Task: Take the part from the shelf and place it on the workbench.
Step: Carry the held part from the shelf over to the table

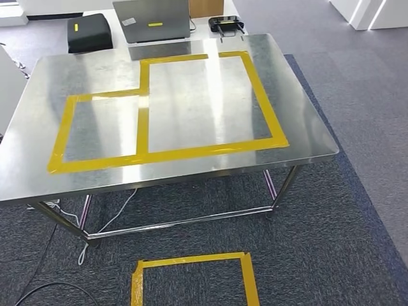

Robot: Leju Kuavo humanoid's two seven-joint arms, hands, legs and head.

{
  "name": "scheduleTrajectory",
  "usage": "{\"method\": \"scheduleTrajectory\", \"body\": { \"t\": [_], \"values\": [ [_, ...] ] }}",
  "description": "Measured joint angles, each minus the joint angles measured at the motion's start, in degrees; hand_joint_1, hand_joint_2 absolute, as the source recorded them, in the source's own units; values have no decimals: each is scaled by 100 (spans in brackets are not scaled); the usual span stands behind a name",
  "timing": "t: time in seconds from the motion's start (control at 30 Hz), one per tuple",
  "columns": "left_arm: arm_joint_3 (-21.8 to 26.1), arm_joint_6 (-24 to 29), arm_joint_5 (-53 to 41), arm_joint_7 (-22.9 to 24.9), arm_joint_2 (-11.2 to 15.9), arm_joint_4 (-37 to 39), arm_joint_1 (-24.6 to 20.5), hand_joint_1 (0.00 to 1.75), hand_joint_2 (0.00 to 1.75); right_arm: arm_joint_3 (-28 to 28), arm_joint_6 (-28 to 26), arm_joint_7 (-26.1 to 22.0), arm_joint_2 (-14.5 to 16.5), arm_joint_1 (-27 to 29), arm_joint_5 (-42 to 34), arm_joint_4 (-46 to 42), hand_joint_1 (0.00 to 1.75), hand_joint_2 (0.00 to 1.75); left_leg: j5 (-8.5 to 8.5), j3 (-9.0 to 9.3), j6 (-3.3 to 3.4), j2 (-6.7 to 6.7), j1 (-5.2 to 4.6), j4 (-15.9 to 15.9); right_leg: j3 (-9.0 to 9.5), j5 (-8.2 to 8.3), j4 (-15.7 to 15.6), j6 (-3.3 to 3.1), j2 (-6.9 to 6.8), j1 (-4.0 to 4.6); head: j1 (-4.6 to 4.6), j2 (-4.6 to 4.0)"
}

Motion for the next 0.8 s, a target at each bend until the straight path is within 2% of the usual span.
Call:
{"method": "scheduleTrajectory", "body": {
  "t": [0.03, 0.07, 0.1, 0.13, 0.2, 0.23, 0.27, 0.37, 0.4, 0.43, 0.53, 0.57, 0.6, 0.63, 0.7, 0.73, 0.77, 0.8],
  "values": [
    [-7, 0, 9, 5, 14, 5, 6, 175, 175, 2, -25, -31, 0, 1, 44, -10, 0, 175, -167, -276, -51, 9, 16, 443, 115, -66, -30, -32, -6, -16, -5, 0],
    [-10, 1, 13, 2, 19, 10, 15, 175, 175, 2, -47, -79, 0, -1, 106, -11, 0, 175, -302, -512, -78, 10, 33, 684, 189, -133, -31, -29, -5, -20, -4, 0],
    [-13, 2, 24, -3, 24, 14, 19, 175, 175, 2, -52, -117, 0, -2, 154, -10, 0, 175, -248, -572, -84, 12, 43, 597, 266, -191, -31, -15, -3, -25, -5, 0],
    [-15, 3, 35, -8, 31, 17, 21, 175, 175, 2, -51, -143, 0, -3, 183, -10, 0, 175, -56, -563, -82, 17, 51, 359, 344, -252, -31, 5, -2, -31, -5, 0],
    [-19, 4, 55, -12, 44, 22, 23, 175, 175, 2, -46, -162, 0, -2, 206, -11, 0, 175, 509, -496, -67, 57, 51, -243, 477, -384, -34, 63, -9, -39, -7, 0],
    [-21, 4, 57, -8, 48, 27, 24, 175, 175, 2, -44, -159, 1, -4, 205, -13, 0, 175, 671, -479, -40, 81, 38, -430, 512, -441, -36, 99, -16, -37, -16, 0],
    [-23, 5, 58, -5, 50, 32, 30, 175, 175, 2, -44, -155, 1, -8, 204, -15, 0, 175, 763, -476, -4, 97, 22, -517, 555, -484, -42, 140, -25, -33, -24, 0],
    [-26, 19, 66, -12, 49, 38, 49, 175, 175, 5, -48, -170, 2, -27, 215, -19, 0, 175, 758, -400, 134, 78, 10, -560, 666, -502, 8, 253, -36, -32, -30, 0],
    [-28, 24, 68, -18, 48, 38, 50, 175, 175, 7, -49, -182, 2, -39, 221, -19, 0, 175, 752, -350, 171, 72, 18, -595, 601, -504, 155, 271, -29, -35, -18, -1],
    [-29, 27, 68, -24, 50, 38, 48, 175, 175, 9, -50, -190, 2, -55, 226, -19, 0, 175, 745, -299, 203, 66, 25, -628, 438, -551, 410, 279, -20, -37, -1, -1],
    [-34, 29, 70, -30, 56, 38, 40, 175, 175, 13, -50, -194, 2, -68, 233, -19, 0, 175, 658, -208, 266, 55, 7, -669, -316, -928, 1428, 288, -1, -29, 42, 0],
    [-35, 32, 70, -29, 57, 38, 42, 175, 175, 13, -50, -190, 2, -63, 238, -19, 0, 175, 614, -164, 275, 48, -6, -669, -501, -1005, 1580, 283, 0, -21, 49, 0],
    [-36, 36, 70, -28, 57, 38, 45, 175, 175, 13, -52, -186, 2, -59, 243, -19, 0, 175, 564, -102, 280, 39, -21, -669, -596, -964, 1555, 269, 1, -11, 57, 0],
    [-36, 42, 70, -29, 57, 38, 47, 175, 175, 13, -59, -185, 2, -58, 248, -19, 0, 175, 508, -24, 282, 33, -37, -671, -604, -795, 1353, 242, 3, 4, 62, 0],
    [-38, 49, 69, -32, 57, 40, 47, 175, 175, 7, -79, -190, -1, -60, 259, -17, 0, 175, 388, 127, 278, 28, -62, -678, -484, -263, 712, 144, 8, 50, 54, 0],
    [-39, 50, 69, -33, 57, 43, 46, 175, 175, 2, -89, -196, -3, -61, 266, -14, 0, 175, 339, 170, 264, 22, -66, -682, -431, -119, 460, 103, 10, 74, 41, 0],
    [-41, 50, 70, -33, 58, 45, 45, 175, 175, -2, -95, -202, -5, -59, 271, -10, 0, 175, 300, 192, 237, 15, -65, -693, -389, -30, 317, 68, 10, 94, 29, 0],
    [-43, 48, 70, -30, 60, 49, 45, 175, 175, -5, -98, -206, -7, -52, 277, -5, 0, 175, 289, 224, 204, 8, -62, -688, -382, -45, 278, 46, 9, 107, 15, 0]
  ]
}}
